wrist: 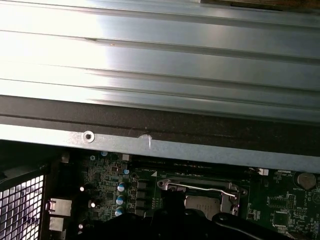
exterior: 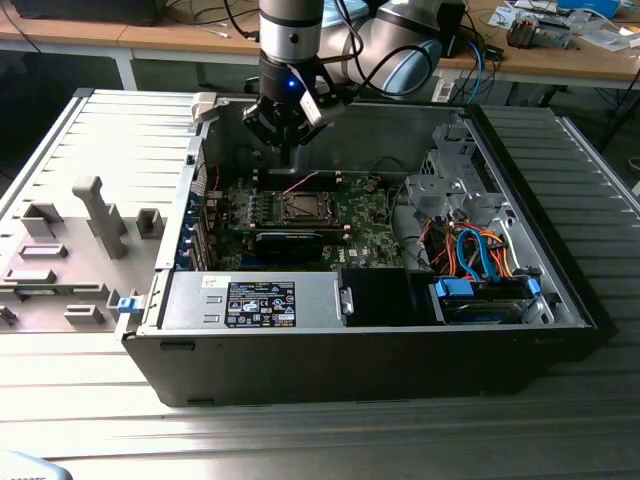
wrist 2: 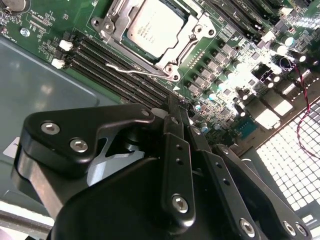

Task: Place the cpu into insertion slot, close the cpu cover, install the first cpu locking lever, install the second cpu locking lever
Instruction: 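Install the first cpu locking lever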

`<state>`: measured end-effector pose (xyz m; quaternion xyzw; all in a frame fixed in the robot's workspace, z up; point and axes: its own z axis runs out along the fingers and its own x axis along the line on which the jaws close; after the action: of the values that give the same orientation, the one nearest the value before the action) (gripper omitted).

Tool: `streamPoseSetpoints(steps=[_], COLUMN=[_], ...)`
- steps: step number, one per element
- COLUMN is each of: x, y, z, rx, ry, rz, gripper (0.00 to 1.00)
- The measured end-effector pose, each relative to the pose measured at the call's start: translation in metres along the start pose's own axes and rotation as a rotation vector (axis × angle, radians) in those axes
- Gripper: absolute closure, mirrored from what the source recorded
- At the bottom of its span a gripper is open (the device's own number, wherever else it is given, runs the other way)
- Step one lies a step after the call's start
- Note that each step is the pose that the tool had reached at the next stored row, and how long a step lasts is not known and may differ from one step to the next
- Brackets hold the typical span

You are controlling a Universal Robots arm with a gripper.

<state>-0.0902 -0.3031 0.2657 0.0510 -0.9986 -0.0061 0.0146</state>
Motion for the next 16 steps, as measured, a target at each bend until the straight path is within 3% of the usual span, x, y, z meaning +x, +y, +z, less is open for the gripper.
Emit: streamPoseSetpoints(steps=[7, 16], x=[-0.001, -0.003], y=[-0.0001, -0.0003], z=[0.0004, 0.0024], rx=[-0.0002, -0.001], ry=[-0.0002, -0.0004], rz=[0.001, 0.031], gripper=[0.89, 0.89])
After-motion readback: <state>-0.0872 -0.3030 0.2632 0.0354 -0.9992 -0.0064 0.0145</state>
